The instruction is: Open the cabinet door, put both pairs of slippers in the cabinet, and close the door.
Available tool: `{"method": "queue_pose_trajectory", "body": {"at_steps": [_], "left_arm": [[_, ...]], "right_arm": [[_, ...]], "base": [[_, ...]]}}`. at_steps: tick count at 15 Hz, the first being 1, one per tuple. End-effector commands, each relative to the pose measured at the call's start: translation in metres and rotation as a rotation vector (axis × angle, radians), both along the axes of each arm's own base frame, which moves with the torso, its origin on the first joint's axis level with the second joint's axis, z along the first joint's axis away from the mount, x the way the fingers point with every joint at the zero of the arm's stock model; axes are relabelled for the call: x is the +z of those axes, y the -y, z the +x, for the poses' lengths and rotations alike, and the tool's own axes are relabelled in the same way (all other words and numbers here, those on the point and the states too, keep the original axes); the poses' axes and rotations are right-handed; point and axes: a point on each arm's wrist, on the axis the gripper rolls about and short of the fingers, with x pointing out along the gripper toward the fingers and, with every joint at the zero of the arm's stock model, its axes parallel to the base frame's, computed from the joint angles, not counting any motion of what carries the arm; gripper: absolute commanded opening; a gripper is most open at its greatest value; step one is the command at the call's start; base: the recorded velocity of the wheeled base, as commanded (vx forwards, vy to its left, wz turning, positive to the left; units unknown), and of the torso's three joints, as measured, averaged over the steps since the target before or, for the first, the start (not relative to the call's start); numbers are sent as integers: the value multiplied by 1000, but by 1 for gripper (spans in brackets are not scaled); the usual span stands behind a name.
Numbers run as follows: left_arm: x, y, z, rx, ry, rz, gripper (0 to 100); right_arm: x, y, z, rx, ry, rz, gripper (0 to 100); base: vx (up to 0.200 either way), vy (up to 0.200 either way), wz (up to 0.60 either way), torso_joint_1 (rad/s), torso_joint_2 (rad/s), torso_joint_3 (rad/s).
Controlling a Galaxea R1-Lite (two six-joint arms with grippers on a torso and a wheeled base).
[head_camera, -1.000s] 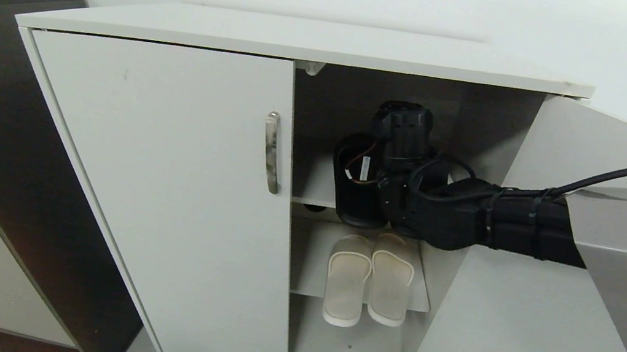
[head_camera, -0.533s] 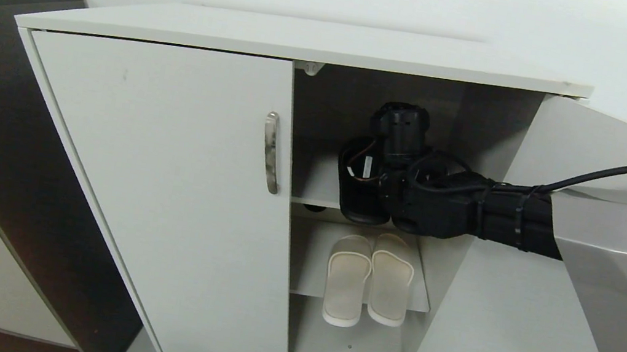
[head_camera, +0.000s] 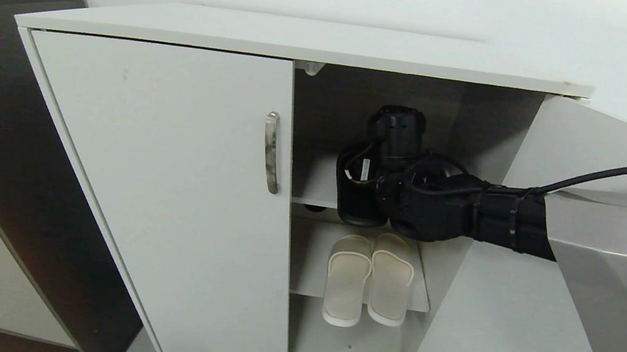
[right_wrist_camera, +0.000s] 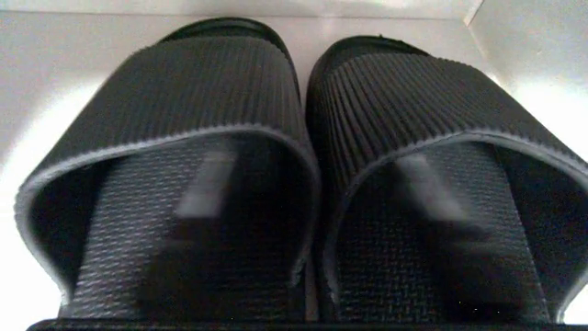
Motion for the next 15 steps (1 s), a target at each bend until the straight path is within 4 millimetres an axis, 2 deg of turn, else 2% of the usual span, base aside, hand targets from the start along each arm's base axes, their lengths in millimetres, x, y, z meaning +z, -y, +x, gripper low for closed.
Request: {"method": "queue_pose_trajectory", "body": {"at_steps": [1, 8, 10, 11, 12, 13, 15], "left_arm": [[0, 0, 0, 0, -1, 0, 0], [0, 0, 0, 0, -1, 0, 0], [0, 0, 0, 0, -1, 1, 0], [0, 0, 0, 0, -1, 1, 0], [0, 0, 0, -2, -1, 1, 0], [0, 0, 0, 0, -1, 1, 0], [0, 0, 0, 0, -1, 1, 0]], "right_arm": [[15, 1, -10, 8, 23, 18, 100], [11, 10, -54, 47, -16, 7, 100], [10, 13, -69, 67, -4, 16, 100], [14, 16, -84, 88, 24, 39, 100], [14, 16, -85, 89, 27, 41, 0], [15, 20, -107, 122, 44, 55, 0], [11, 24, -130, 158, 43, 62, 0]], "base": [[0, 0, 0, 0, 0, 0], [0, 0, 0, 0, 0, 0], [0, 0, 0, 0, 0, 0], [0, 0, 0, 0, 0, 0], [0, 0, 0, 0, 0, 0], [0, 0, 0, 0, 0, 0], [0, 0, 0, 0, 0, 0]]}}
